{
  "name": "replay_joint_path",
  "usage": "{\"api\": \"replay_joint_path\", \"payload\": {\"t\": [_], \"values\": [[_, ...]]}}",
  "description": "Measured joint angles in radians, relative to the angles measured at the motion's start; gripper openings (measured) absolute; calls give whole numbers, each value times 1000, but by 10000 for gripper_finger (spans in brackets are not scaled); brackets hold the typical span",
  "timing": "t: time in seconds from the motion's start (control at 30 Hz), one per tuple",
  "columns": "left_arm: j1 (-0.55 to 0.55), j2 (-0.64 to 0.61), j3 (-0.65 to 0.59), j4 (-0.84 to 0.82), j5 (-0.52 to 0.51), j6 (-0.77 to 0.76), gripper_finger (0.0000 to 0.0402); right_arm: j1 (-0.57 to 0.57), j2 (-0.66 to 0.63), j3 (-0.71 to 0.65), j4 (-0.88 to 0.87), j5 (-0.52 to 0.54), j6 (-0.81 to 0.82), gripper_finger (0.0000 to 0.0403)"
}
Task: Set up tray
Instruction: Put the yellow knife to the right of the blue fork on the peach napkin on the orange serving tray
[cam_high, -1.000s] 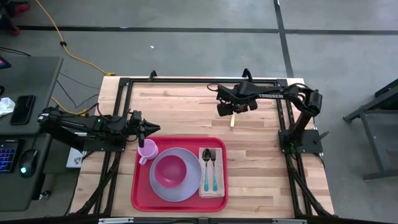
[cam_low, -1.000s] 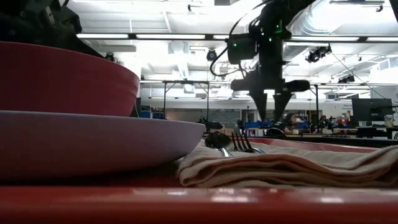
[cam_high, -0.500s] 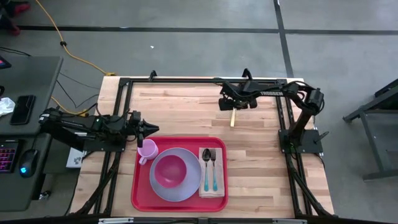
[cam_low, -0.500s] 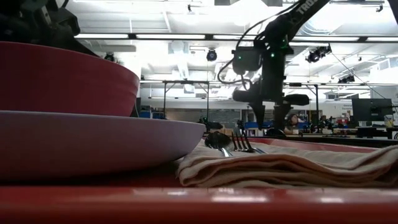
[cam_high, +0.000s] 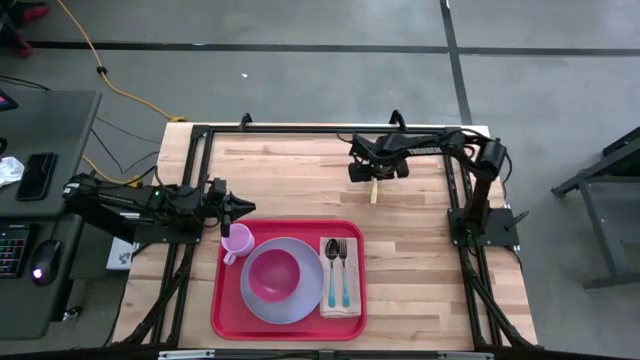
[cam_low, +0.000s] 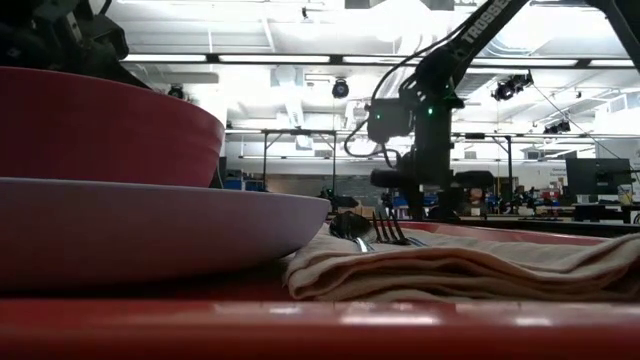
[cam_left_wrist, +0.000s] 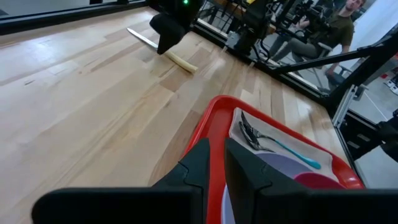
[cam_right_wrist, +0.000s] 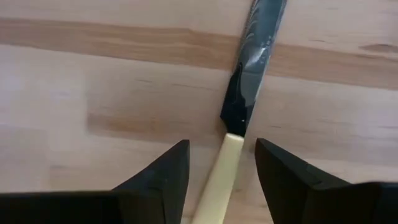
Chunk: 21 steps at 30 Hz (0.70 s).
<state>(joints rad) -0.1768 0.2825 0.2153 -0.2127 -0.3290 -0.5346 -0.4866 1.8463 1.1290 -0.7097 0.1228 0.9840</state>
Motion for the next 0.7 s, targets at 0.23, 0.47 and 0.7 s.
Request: {"api": "replay_joint_path", "payload": {"t": [0.23,0.47,0.7], "values": [[0,0,0,-13,0,0,79,5,67,6,-5,19,-1,160],[0,0,0,-35,-1,-12,79,26,95,6,-9,51,1,143],[0,0,0,-47,-5,-14,79,29,97,4,-14,62,-14,78]]}}
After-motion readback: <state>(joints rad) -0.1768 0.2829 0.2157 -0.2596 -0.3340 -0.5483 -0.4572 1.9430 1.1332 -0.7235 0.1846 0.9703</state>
